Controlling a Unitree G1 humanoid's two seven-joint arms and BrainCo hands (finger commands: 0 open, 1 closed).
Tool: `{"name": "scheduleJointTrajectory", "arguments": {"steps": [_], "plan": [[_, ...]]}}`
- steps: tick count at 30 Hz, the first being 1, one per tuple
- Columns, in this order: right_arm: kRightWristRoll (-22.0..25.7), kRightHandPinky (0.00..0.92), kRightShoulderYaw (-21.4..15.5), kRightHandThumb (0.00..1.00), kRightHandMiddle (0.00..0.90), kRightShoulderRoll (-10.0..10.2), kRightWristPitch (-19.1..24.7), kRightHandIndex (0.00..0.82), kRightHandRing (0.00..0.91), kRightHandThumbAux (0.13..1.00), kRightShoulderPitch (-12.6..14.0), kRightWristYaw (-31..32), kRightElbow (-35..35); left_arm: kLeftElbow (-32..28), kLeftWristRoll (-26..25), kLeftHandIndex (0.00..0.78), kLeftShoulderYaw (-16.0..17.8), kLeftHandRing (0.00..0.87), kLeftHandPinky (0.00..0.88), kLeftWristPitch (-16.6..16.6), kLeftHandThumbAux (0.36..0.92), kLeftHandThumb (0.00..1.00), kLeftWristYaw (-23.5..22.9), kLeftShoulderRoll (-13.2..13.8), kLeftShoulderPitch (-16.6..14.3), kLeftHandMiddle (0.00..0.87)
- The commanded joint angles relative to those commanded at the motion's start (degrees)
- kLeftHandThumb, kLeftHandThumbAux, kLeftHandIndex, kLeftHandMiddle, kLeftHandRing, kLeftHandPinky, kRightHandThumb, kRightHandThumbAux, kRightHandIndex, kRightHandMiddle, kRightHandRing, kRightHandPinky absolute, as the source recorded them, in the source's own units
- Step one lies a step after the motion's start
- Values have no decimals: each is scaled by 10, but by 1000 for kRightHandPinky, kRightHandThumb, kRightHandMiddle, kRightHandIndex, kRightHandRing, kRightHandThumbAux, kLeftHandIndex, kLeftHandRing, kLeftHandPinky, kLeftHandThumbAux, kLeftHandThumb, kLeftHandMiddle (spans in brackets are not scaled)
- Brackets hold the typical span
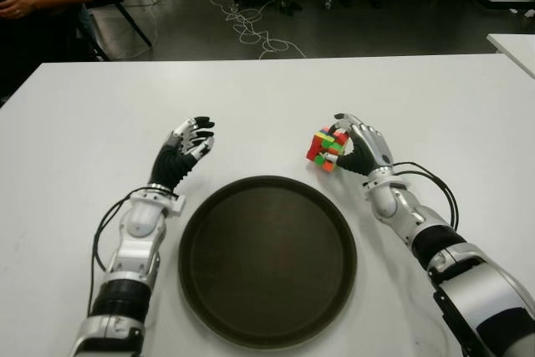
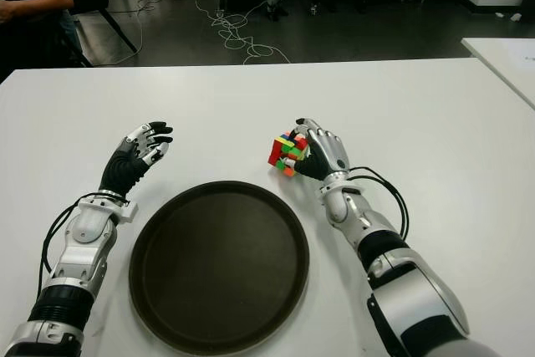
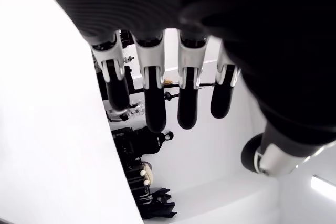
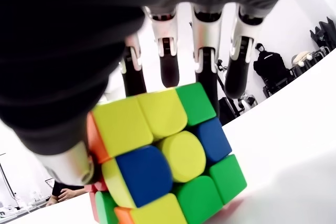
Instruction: Pick up the Rubik's Cube and put it in the plate
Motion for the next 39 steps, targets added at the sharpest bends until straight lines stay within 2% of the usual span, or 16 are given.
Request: {"name": "scheduleJointTrajectory", "arguments": {"steps": [7,17,33,35,39], "plan": [[2,480,0,689,445,0,1,417,466,734,-1,-3,0,4,0,225,0,223,175,-5,557,257,1,-1,-2,235],[5,460,-4,690,420,1,-3,416,436,733,-1,-9,3,11,-1,250,-1,199,129,-13,570,271,0,-1,-5,226],[7,448,-5,689,417,1,-2,417,428,733,-3,-8,6,19,-7,232,1,218,148,-22,558,258,-5,-1,-8,236],[8,431,-8,689,394,0,-6,416,406,733,-4,-13,4,19,-7,233,1,213,138,-22,564,261,-4,-1,-7,234],[10,450,-12,689,408,-4,-16,417,426,733,-4,-22,-6,19,-7,224,2,218,151,-21,561,259,-4,-1,-7,237]]}}
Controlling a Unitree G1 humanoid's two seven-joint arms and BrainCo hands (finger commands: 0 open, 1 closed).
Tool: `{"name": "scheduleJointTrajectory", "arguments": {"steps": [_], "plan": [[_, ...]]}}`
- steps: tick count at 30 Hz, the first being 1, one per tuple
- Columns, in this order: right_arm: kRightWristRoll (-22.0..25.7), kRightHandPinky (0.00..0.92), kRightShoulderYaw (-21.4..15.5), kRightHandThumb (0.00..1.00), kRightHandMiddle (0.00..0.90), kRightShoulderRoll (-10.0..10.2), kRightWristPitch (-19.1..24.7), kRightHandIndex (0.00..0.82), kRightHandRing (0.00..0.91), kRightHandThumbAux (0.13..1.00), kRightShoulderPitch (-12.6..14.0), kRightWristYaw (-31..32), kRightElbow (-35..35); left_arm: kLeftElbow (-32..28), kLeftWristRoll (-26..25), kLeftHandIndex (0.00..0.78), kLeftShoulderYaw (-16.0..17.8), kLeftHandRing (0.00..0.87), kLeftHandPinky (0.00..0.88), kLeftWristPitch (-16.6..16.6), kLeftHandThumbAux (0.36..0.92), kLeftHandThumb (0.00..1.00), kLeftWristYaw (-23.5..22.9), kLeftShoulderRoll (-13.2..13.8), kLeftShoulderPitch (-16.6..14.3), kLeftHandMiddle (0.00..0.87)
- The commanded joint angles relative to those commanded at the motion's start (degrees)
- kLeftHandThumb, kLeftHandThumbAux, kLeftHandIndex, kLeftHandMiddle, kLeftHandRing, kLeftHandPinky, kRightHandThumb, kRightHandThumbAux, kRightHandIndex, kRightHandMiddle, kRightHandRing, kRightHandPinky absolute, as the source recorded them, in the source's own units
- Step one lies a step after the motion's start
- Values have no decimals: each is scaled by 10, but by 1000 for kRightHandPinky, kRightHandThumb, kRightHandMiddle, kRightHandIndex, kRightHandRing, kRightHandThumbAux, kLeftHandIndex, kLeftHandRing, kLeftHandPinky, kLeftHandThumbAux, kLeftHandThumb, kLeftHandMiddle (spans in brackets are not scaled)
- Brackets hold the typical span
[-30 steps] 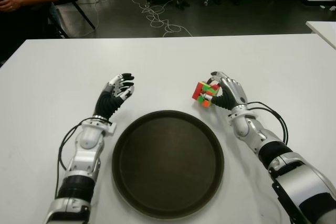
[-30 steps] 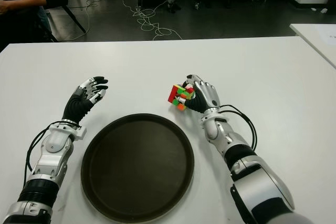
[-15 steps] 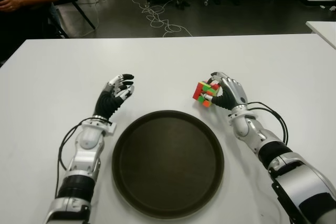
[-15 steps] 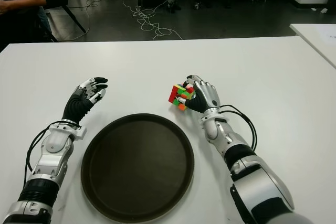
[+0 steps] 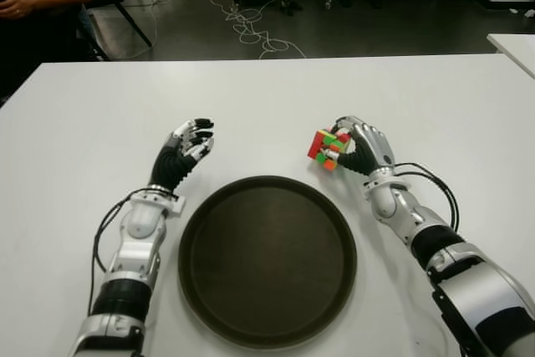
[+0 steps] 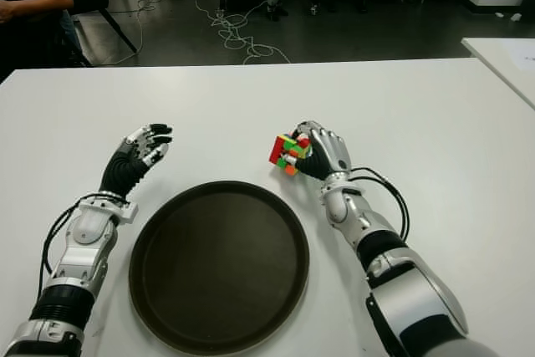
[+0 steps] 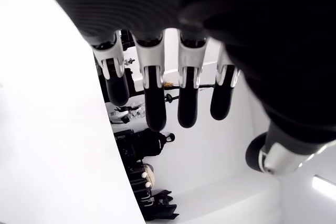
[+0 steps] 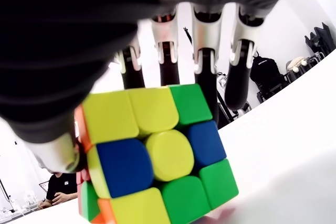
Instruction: Pick up the Rubik's Cube and put it in the plate
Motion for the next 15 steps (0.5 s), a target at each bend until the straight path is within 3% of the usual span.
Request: {"name": "scheduleJointTrajectory", "arguments": {"steps": [15], "plan": [[-14,515,-16,689,462,-28,-85,419,490,735,33,-74,-122,-5,4,207,-1,225,171,12,546,234,5,0,0,235]]}}
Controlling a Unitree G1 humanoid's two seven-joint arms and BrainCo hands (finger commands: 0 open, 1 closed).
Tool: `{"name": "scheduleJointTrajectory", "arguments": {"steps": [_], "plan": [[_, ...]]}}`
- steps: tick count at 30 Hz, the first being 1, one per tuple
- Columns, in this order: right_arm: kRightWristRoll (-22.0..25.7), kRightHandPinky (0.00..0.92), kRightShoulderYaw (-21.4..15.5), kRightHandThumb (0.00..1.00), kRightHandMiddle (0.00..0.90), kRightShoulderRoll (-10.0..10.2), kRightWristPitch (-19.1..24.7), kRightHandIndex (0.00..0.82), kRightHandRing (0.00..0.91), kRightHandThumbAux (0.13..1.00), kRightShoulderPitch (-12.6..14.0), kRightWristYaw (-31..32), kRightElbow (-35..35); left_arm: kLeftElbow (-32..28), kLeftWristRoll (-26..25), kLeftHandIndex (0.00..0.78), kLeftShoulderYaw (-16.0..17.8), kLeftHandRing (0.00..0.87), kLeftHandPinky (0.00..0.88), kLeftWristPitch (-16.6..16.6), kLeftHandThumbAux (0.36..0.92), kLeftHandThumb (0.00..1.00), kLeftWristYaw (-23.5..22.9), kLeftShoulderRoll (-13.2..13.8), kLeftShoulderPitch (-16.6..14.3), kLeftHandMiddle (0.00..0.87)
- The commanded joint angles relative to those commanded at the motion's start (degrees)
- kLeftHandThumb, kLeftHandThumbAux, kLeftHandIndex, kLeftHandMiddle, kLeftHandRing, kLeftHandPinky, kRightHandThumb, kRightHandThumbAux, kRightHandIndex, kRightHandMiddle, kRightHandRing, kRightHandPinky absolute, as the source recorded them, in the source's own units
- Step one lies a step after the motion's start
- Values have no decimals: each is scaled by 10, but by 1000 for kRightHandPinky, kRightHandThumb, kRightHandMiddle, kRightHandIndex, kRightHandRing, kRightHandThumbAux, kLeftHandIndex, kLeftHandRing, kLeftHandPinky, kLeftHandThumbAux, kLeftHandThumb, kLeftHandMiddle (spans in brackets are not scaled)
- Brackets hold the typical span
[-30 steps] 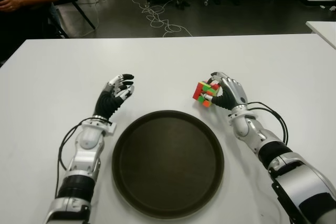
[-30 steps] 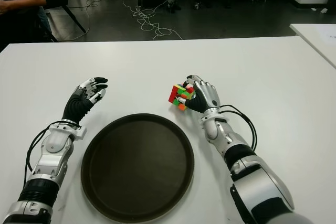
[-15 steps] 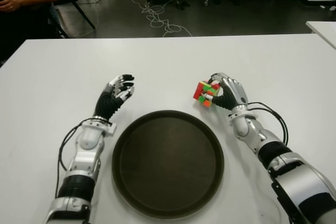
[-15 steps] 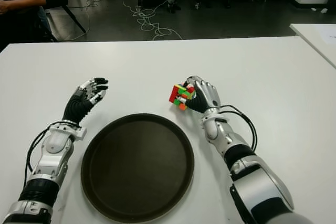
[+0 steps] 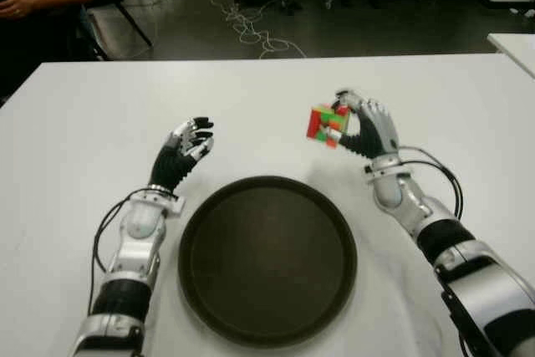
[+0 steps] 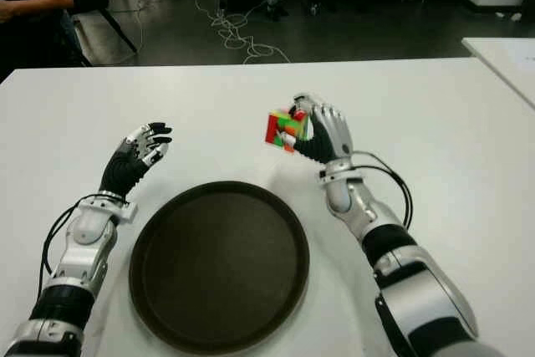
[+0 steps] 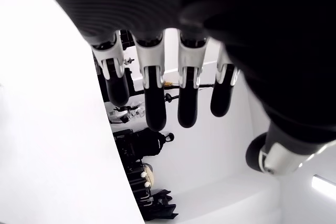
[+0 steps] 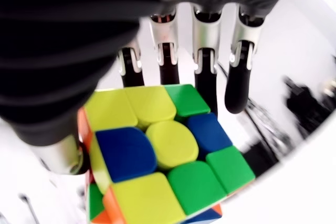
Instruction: Pick up the Rubik's Cube and put it in the plate
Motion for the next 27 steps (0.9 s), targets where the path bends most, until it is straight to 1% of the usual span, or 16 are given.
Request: {"name": "scheduleJointTrajectory", "arguments": {"steps": [6,9,12,17,24,27], "plan": [[-18,561,1,687,506,-2,-16,420,537,735,7,-34,-23,3,2,220,-1,231,180,-7,552,239,3,-1,-1,241],[-24,576,-1,687,518,-3,-17,419,552,736,13,-38,-36,3,3,223,-1,237,189,-9,556,242,4,-1,0,246],[-27,591,-4,687,527,-5,-14,419,565,736,23,-36,-61,1,3,224,-1,239,198,-10,559,242,6,-2,1,246],[-28,620,-13,687,548,-5,-8,419,595,736,38,-25,-106,0,3,232,-2,221,161,-8,559,237,8,-2,2,236],[-28,629,-21,688,559,-4,-5,420,608,735,51,-19,-140,-2,6,230,-3,216,156,-8,570,227,10,-2,2,237],[-28,618,-25,688,549,-5,-8,419,597,734,56,-19,-156,-5,8,217,-4,218,160,-6,570,219,11,-1,3,237]]}}
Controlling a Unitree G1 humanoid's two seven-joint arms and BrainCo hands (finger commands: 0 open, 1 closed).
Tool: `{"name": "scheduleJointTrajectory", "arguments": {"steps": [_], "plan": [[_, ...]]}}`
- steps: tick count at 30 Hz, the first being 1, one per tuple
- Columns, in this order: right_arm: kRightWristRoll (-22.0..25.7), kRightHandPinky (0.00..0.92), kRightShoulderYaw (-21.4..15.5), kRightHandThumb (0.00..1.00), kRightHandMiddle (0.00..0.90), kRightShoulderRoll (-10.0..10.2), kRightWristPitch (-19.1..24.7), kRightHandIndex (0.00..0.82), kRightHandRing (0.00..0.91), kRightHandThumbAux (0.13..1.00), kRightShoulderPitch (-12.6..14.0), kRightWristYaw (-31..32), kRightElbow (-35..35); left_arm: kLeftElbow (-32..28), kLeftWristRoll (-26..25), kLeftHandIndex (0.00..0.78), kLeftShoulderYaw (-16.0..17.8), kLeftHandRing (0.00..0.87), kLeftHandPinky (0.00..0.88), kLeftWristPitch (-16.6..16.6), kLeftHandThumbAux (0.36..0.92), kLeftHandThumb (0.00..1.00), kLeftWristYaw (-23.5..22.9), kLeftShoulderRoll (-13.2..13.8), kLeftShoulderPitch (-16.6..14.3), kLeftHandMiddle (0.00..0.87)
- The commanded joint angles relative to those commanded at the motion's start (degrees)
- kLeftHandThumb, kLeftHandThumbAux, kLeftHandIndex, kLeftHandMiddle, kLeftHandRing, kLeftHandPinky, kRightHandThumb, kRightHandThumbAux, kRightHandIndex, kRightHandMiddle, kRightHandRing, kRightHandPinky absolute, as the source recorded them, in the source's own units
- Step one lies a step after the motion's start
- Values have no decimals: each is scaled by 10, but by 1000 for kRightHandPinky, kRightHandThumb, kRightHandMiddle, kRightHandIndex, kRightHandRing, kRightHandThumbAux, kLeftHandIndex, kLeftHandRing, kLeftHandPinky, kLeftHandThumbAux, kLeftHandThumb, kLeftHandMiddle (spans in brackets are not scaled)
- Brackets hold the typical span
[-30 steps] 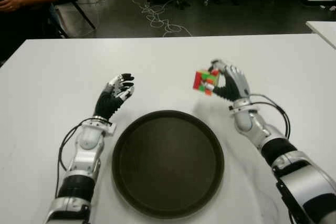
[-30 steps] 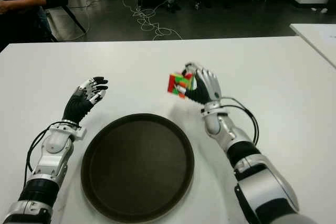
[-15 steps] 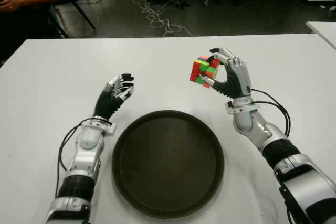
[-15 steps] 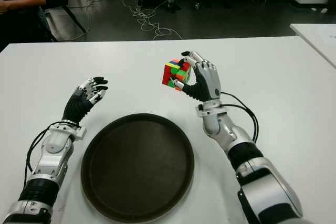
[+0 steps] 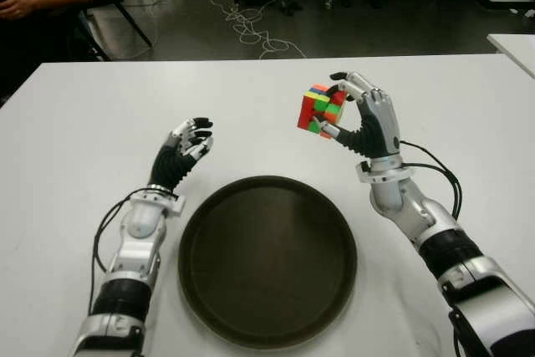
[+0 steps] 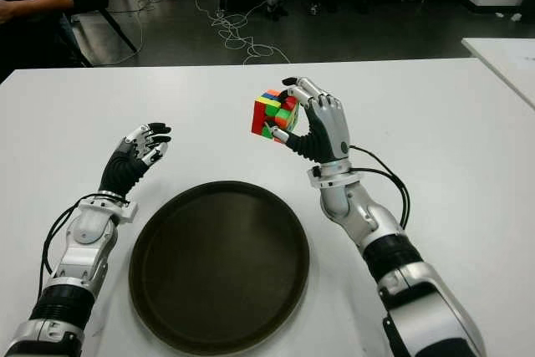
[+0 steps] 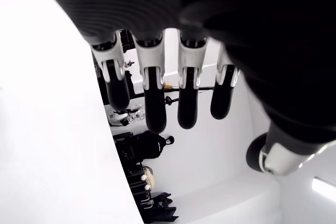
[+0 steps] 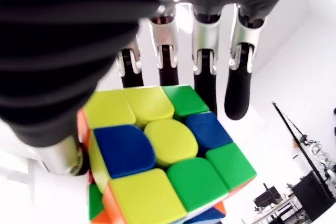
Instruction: Pick up the Rubik's Cube and put it in the plate
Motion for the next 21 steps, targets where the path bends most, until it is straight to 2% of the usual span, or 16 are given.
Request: {"name": "scheduleJointTrajectory", "arguments": {"steps": [9,16,19,21], "plan": [[3,631,-11,689,556,3,-7,420,605,734,17,16,-42,-3,-2,211,-1,230,167,2,571,220,-3,1,1,244],[-7,660,16,688,595,25,-31,421,645,733,56,40,-99,-5,1,213,-2,244,215,5,564,214,-1,1,2,244],[8,662,33,688,597,10,-71,421,648,733,70,92,-111,-6,1,215,-2,245,214,6,570,224,0,1,2,244],[25,667,46,688,601,-4,-105,421,651,733,70,138,-108,-7,0,216,-2,246,211,6,576,231,0,-1,3,246]]}}
